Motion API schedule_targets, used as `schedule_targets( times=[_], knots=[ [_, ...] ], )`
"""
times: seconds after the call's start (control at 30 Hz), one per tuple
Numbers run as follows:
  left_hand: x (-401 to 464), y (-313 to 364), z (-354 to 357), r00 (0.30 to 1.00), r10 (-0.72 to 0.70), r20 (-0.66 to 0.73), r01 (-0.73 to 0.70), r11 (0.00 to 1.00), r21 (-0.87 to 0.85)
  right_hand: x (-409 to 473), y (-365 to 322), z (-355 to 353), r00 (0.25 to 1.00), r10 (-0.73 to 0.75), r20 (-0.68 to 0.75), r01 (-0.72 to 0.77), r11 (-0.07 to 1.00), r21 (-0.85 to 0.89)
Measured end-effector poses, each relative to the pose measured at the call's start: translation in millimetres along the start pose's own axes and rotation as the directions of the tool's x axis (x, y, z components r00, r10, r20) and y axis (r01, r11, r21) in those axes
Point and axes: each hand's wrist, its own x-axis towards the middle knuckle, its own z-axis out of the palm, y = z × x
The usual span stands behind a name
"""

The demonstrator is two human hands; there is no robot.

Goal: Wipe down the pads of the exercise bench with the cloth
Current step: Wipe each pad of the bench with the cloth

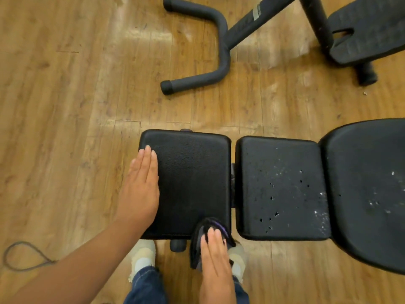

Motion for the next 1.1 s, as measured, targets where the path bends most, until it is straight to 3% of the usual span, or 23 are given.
schedule_targets(
  times=[0.13,0.27,0.43,0.63,0.7,0.83,0.93,1.1],
  knots=[
    [6.1,46.2,-14.5,0.997,0.07,-0.02,-0.069,0.997,0.031,-11.9,1.3,-33.3,0.999,-0.039,-0.016,0.04,0.996,0.078],
    [12.8,126.1,3.2,0.965,0.262,0.008,-0.262,0.965,0.023,19.1,34.8,-79.2,0.99,0.01,-0.141,0.015,0.985,0.173],
    [18.9,143.0,29.5,0.989,0.125,0.074,-0.128,0.991,0.035,71.7,72.6,-115.2,0.946,0.285,-0.152,-0.237,0.933,0.272],
    [14.9,142.2,30.1,0.99,0.135,0.032,-0.134,0.991,-0.025,175.8,117.0,-114.5,0.951,0.227,-0.211,-0.189,0.964,0.185],
    [14.7,141.0,31.8,0.993,0.118,0.024,-0.116,0.992,-0.047,200.8,127.0,-105.3,0.97,0.202,-0.139,-0.181,0.972,0.148],
    [13.9,140.1,34.9,0.993,0.116,0.008,-0.115,0.991,-0.072,207.4,131.2,-75.0,0.986,0.029,0.164,-0.031,0.999,0.013],
    [14.4,140.3,34.8,0.994,0.106,0.006,-0.105,0.992,-0.076,200.4,134.2,-69.1,0.981,-0.002,0.194,0.014,0.998,-0.057],
    [15.4,139.8,34.4,0.994,0.106,-0.012,-0.106,0.99,-0.093,208.1,149.7,-79.7,0.972,-0.095,0.215,0.091,0.996,0.027]
  ],
)
